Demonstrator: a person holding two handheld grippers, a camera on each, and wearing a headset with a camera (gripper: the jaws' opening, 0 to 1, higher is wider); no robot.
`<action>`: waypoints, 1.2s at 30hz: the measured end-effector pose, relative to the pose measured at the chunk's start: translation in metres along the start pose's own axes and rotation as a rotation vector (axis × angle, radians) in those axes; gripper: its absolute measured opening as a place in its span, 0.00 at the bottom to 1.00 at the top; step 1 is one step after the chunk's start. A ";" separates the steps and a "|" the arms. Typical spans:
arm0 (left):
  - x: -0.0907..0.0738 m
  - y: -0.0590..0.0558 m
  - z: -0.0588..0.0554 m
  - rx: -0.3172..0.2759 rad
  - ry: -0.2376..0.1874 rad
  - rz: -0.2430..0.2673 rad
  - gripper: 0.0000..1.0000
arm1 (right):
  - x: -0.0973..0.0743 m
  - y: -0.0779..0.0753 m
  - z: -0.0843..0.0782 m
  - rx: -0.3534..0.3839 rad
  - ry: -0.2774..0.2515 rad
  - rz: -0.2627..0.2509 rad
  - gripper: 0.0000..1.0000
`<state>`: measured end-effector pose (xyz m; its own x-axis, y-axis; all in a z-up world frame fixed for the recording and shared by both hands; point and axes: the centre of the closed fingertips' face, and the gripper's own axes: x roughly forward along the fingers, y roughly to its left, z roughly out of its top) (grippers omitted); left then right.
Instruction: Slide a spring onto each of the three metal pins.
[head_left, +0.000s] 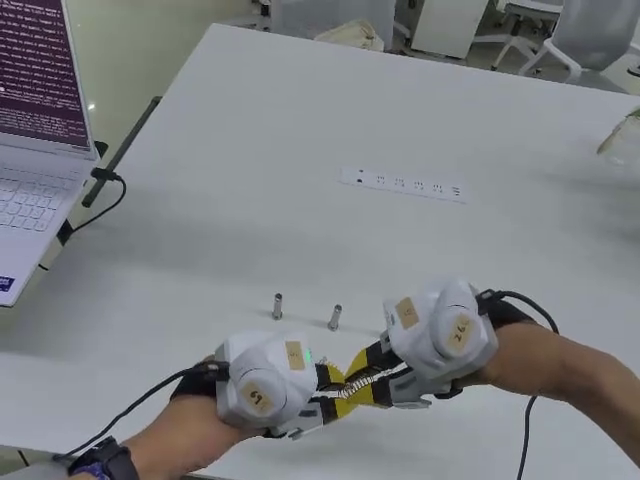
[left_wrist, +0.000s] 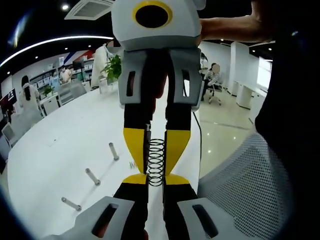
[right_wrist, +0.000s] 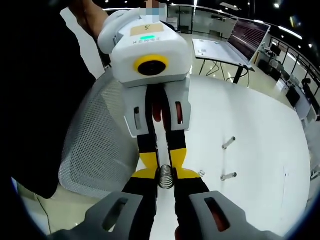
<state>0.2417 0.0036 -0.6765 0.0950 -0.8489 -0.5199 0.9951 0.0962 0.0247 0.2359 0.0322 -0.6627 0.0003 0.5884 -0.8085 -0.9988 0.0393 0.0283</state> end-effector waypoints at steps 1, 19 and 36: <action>0.000 -0.001 0.000 -0.001 0.000 -0.003 0.02 | 0.000 0.001 -0.001 -0.006 0.002 0.005 0.09; 0.005 -0.003 -0.002 -0.020 0.006 -0.017 0.03 | 0.002 0.003 -0.010 -0.024 0.022 -0.013 0.08; -0.007 0.004 -0.025 -0.103 0.034 0.020 0.12 | -0.001 0.000 -0.016 0.009 0.016 -0.034 0.08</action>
<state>0.2447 0.0228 -0.6938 0.1125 -0.8286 -0.5485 0.9846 0.1674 -0.0510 0.2348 0.0189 -0.6715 0.0330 0.5739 -0.8183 -0.9978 0.0663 0.0062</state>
